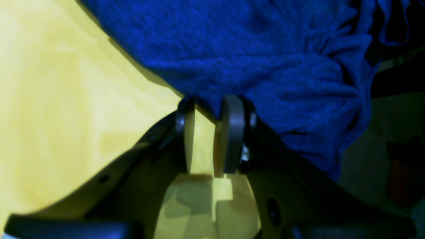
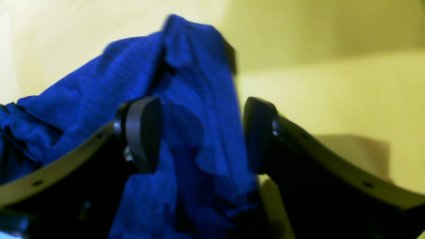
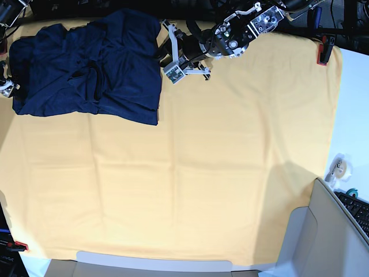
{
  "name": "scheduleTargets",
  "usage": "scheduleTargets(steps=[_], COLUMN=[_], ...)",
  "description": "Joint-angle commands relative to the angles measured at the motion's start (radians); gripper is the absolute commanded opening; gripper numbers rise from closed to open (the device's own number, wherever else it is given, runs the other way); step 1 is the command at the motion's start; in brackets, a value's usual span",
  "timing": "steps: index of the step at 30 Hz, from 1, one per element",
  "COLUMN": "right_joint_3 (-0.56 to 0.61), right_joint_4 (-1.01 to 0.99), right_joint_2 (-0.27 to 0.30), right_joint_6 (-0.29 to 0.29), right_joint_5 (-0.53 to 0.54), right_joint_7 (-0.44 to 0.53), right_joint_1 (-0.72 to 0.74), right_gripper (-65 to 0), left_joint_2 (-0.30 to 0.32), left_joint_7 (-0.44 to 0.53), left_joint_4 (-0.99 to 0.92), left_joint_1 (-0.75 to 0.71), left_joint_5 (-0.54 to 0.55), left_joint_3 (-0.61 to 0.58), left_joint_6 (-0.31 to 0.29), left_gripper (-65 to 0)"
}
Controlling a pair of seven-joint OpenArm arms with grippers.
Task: Fold the T-shirt properly
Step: 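Push the shirt edge toward the left gripper with the right gripper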
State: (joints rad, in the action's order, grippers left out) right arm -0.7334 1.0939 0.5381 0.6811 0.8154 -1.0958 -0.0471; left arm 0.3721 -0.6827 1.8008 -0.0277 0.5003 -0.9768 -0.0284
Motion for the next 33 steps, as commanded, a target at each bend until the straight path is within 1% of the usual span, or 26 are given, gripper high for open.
scheduleTargets(steps=[1, 6, 9, 11, 16, 19, 20, 21, 24, 27, 29, 33], right_joint_3=[0.039, 0.1, 0.11, 0.11, 0.105, 0.104, 0.107, 0.108, 0.105, 0.105, 0.104, 0.108], right_joint_4=[-0.007, 0.127, 0.23, 0.277, 0.386, 0.417, 0.42, 0.42, 0.418, 0.415, 0.4, 0.371], right_joint_2=[-0.046, -0.123, -0.154, -0.168, -0.172, -0.184, -0.186, -0.186, -0.21, -0.22, -0.221, -0.223], right_joint_6=[0.017, 0.017, 0.017, 0.017, 0.017, 0.017, 0.017, 0.017, 0.017, 0.017, 0.017, 0.017], right_joint_5=[-0.032, -0.032, -0.032, -0.031, -0.029, -0.029, -0.029, -0.029, -0.032, -0.037, -0.037, -0.037], right_joint_7=[-0.083, -0.085, -0.085, -0.085, -0.085, -0.085, -0.085, -0.085, -0.083, -0.083, -0.082, -0.083], right_joint_1=[-0.009, -0.072, -0.127, -0.158, -0.221, -0.231, -0.231, -0.228, -0.219, -0.198, -0.195, -0.178], right_gripper=[-26.4, -26.4, -26.4, -26.4, -26.4, -26.7, -28.0, -30.6, -45.9, -56.1, -58.4, -59.4], left_joint_2=[-0.002, -0.005, -0.005, -0.005, -0.005, -0.005, -0.005, -0.005, -0.005, -0.002, -0.002, -0.002], left_joint_7=[0.016, 0.016, 0.016, 0.016, 0.016, 0.016, 0.016, 0.016, 0.016, 0.016, 0.016, 0.016], left_joint_4=[0.012, -0.011, -0.011, -0.011, -0.011, -0.011, -0.011, -0.011, -0.011, -0.011, -0.011, -0.011], left_joint_1=[0.012, 0.013, 0.013, 0.013, 0.013, 0.013, 0.013, 0.013, 0.013, 0.013, 0.012, 0.008], left_joint_5=[0.002, 0.002, 0.002, 0.002, 0.002, 0.002, 0.002, 0.002, 0.002, 0.002, 0.002, 0.002], left_joint_3=[0.005, 0.005, 0.005, 0.005, 0.005, 0.005, 0.005, 0.005, 0.005, 0.005, 0.005, 0.005], left_joint_6=[-0.003, -0.003, -0.003, -0.003, -0.003, -0.002, -0.002, -0.002, -0.002, -0.002, -0.002, -0.002], left_gripper=[-50.4, -50.4, -50.4, -50.4, -50.4, -50.4, -50.4, -50.4, -50.4, -50.4, -50.4, -50.4])
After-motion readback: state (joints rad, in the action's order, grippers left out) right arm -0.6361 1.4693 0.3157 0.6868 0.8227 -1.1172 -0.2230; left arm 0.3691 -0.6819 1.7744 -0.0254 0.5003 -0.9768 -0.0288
